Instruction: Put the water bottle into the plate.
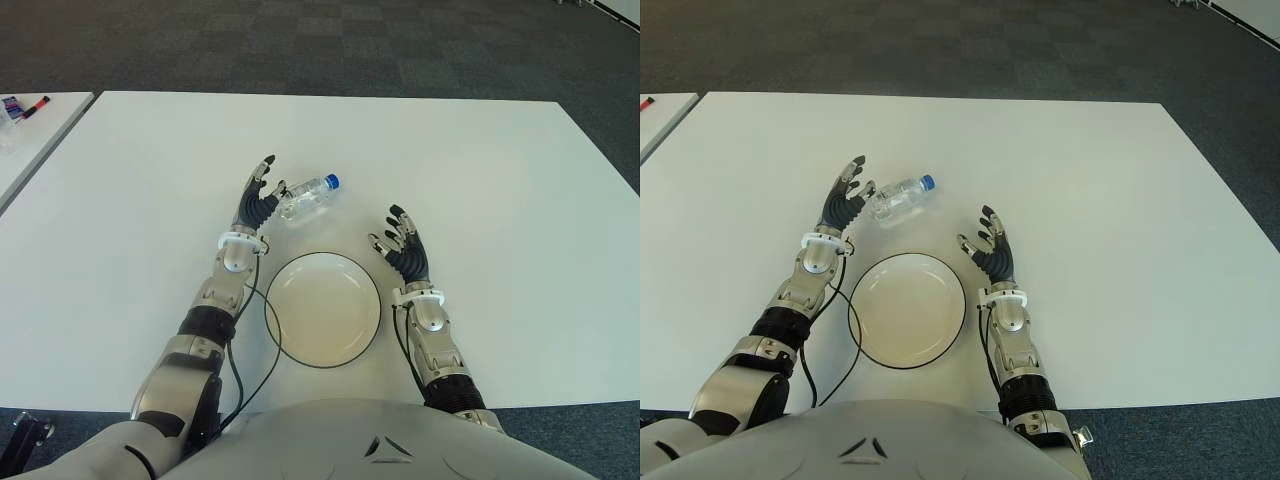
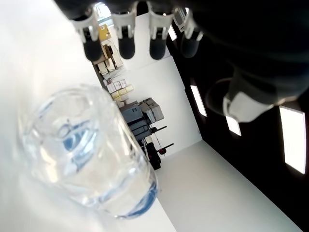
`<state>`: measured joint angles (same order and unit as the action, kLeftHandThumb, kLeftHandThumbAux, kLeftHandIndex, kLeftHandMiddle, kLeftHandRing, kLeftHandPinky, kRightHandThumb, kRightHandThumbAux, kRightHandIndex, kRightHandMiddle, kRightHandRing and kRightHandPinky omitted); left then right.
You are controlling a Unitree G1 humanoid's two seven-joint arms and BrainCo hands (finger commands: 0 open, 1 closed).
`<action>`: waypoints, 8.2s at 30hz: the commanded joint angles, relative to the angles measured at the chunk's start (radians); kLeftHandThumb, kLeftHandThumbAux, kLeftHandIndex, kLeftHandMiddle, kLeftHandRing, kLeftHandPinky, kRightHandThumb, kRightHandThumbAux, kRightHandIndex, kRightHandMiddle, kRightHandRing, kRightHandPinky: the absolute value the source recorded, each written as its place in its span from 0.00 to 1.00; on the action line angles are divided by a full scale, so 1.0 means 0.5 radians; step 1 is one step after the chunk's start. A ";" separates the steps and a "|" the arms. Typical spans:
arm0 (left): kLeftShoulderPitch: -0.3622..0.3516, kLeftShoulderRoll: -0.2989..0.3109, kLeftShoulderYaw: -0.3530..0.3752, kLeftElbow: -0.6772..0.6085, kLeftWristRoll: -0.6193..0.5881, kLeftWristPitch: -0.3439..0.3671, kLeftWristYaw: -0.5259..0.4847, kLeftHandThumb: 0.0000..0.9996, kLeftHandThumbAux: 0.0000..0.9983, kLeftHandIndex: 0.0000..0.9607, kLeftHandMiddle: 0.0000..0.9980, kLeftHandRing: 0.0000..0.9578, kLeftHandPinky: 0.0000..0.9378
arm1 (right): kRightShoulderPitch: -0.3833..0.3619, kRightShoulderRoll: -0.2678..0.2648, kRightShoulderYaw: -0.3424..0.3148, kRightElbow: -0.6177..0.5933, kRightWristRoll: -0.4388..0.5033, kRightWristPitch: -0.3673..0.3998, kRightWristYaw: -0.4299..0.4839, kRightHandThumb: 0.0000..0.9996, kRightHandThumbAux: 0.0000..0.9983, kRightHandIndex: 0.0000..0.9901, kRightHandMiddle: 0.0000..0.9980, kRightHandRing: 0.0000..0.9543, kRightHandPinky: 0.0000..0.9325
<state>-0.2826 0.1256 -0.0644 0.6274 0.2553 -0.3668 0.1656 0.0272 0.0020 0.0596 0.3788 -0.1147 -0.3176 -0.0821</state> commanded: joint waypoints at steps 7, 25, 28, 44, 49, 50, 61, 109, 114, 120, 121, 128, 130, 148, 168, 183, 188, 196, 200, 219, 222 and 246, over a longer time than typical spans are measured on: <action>0.050 0.026 -0.023 -0.035 0.062 0.048 0.026 0.58 0.48 0.00 0.00 0.01 0.07 | 0.038 0.008 -0.006 0.075 0.018 0.058 0.013 0.27 0.80 0.08 0.09 0.10 0.14; 0.044 0.039 -0.024 -0.018 0.071 0.016 0.025 0.57 0.46 0.00 0.00 0.01 0.08 | 0.034 0.022 -0.008 0.083 0.018 0.059 0.004 0.27 0.79 0.08 0.09 0.10 0.14; 0.035 0.045 -0.027 -0.012 0.078 0.018 0.027 0.58 0.46 0.00 0.00 0.02 0.08 | 0.032 0.024 -0.006 0.086 0.010 0.058 -0.003 0.27 0.79 0.08 0.09 0.10 0.14; -0.086 0.108 -0.141 -0.232 0.382 0.405 0.126 0.56 0.44 0.00 0.04 0.04 0.09 | 0.025 0.039 0.011 0.099 -0.013 0.054 -0.031 0.27 0.78 0.08 0.09 0.10 0.14; -0.079 0.118 -0.171 -0.383 0.446 0.537 0.130 0.54 0.45 0.00 0.07 0.08 0.16 | 0.022 0.047 0.015 0.106 -0.021 0.048 -0.045 0.26 0.78 0.08 0.09 0.10 0.14; -0.071 0.119 -0.176 -0.439 0.457 0.573 0.119 0.54 0.45 0.00 0.08 0.09 0.18 | 0.021 0.048 0.016 0.109 -0.023 0.047 -0.047 0.26 0.78 0.08 0.09 0.09 0.14; -0.042 0.160 -0.236 -0.674 0.519 0.774 0.059 0.52 0.45 0.04 0.13 0.15 0.24 | 0.018 0.063 0.025 0.121 -0.034 0.048 -0.072 0.25 0.79 0.09 0.09 0.10 0.14; -0.308 0.362 -0.537 -0.447 0.652 1.053 -0.388 0.53 0.48 0.00 0.07 0.09 0.14 | 0.040 0.083 0.051 0.094 -0.031 0.082 -0.068 0.23 0.79 0.08 0.09 0.09 0.14; -0.417 0.372 -0.628 -0.259 0.701 1.027 -0.443 0.50 0.49 0.00 0.06 0.08 0.13 | 0.049 0.084 0.054 0.089 -0.026 0.082 -0.063 0.24 0.78 0.07 0.09 0.09 0.14; -0.505 0.379 -0.706 -0.100 0.731 0.983 -0.484 0.45 0.49 0.00 0.06 0.07 0.11 | 0.059 0.085 0.058 0.083 -0.022 0.085 -0.058 0.26 0.78 0.07 0.09 0.09 0.14; -0.520 0.376 -0.720 -0.073 0.736 0.979 -0.491 0.44 0.49 0.00 0.06 0.06 0.11 | 0.061 0.085 0.059 0.085 -0.021 0.084 -0.057 0.26 0.77 0.07 0.09 0.10 0.14; -0.606 0.358 -0.797 0.096 0.766 0.958 -0.501 0.41 0.49 0.00 0.06 0.07 0.11 | 0.065 0.092 0.061 0.097 -0.026 0.066 -0.067 0.26 0.77 0.07 0.09 0.10 0.14; -0.624 0.358 -0.816 0.131 0.771 0.947 -0.493 0.40 0.49 0.00 0.07 0.07 0.11 | 0.067 0.095 0.062 0.099 -0.025 0.061 -0.068 0.26 0.76 0.07 0.09 0.10 0.14; -0.656 0.332 -0.879 0.242 0.782 0.915 -0.480 0.39 0.51 0.00 0.08 0.08 0.11 | 0.076 0.119 0.069 0.101 -0.029 0.059 -0.081 0.25 0.77 0.07 0.09 0.09 0.14; -0.632 0.334 -0.920 0.200 0.808 0.900 -0.487 0.44 0.53 0.00 0.07 0.08 0.12 | 0.079 0.134 0.082 0.100 -0.025 0.063 -0.099 0.26 0.77 0.06 0.08 0.09 0.14; -0.613 0.349 -0.943 0.143 0.808 0.889 -0.505 0.46 0.52 0.00 0.10 0.11 0.15 | 0.081 0.137 0.084 0.092 -0.009 0.080 -0.088 0.27 0.78 0.06 0.08 0.09 0.14; -0.610 0.347 -0.945 0.130 0.809 0.900 -0.515 0.46 0.52 0.00 0.10 0.11 0.15 | 0.082 0.134 0.084 0.086 -0.004 0.087 -0.085 0.27 0.78 0.06 0.08 0.09 0.14; -0.608 0.336 -0.948 0.122 0.806 0.924 -0.530 0.48 0.52 0.00 0.09 0.10 0.15 | 0.078 0.132 0.084 0.092 0.001 0.073 -0.090 0.28 0.78 0.06 0.08 0.09 0.14; -0.604 0.335 -0.952 0.113 0.810 0.934 -0.542 0.47 0.51 0.00 0.09 0.10 0.15 | 0.077 0.128 0.085 0.094 -0.003 0.068 -0.091 0.27 0.77 0.07 0.08 0.09 0.14; -0.603 0.341 -0.982 0.128 0.830 0.916 -0.535 0.47 0.50 0.00 0.11 0.13 0.18 | 0.067 0.123 0.083 0.117 -0.013 0.032 -0.107 0.26 0.77 0.07 0.09 0.10 0.14; -0.603 0.352 -0.997 0.130 0.842 0.884 -0.520 0.47 0.49 0.01 0.12 0.14 0.20 | 0.065 0.122 0.082 0.119 -0.011 0.031 -0.105 0.26 0.77 0.07 0.09 0.09 0.14; -0.611 0.375 -1.062 0.241 0.955 0.795 -0.447 0.48 0.49 0.02 0.12 0.15 0.22 | 0.069 0.115 0.084 0.073 -0.024 0.060 -0.109 0.27 0.77 0.07 0.08 0.09 0.14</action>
<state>-0.6053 0.3052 -0.5762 0.7132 0.7081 0.0295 -0.0542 0.0317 0.0522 0.0995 0.3906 -0.1221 -0.3349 -0.1368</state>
